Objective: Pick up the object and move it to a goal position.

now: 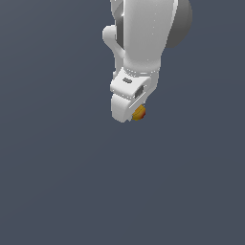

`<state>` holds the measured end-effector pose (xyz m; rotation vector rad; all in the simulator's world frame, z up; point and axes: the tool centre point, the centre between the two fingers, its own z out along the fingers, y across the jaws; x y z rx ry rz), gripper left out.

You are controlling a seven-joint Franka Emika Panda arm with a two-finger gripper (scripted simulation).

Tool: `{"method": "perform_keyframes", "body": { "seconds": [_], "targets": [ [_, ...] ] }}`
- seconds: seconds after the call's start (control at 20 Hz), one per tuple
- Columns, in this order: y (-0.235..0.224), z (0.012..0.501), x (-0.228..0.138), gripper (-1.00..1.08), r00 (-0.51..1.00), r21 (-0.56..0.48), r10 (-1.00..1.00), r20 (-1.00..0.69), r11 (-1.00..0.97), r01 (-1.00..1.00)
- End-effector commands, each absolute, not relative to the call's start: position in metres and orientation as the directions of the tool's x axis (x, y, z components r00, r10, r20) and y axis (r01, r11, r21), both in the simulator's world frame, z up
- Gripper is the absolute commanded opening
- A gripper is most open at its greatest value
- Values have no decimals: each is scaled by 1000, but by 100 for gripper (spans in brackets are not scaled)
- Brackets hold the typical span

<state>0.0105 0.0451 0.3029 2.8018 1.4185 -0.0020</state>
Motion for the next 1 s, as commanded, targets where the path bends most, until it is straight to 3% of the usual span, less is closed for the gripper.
{"method": "perform_keyframes", "body": {
  "seconds": [0.0,0.5,0.95],
  "targets": [
    [58,332,8,-100,592,1,806,-1,-592,806],
    [101,431,4,-100,593,0,805,-1,-593,805],
    [121,478,5,-100,594,0,804,0,-594,804]
  ]
}}
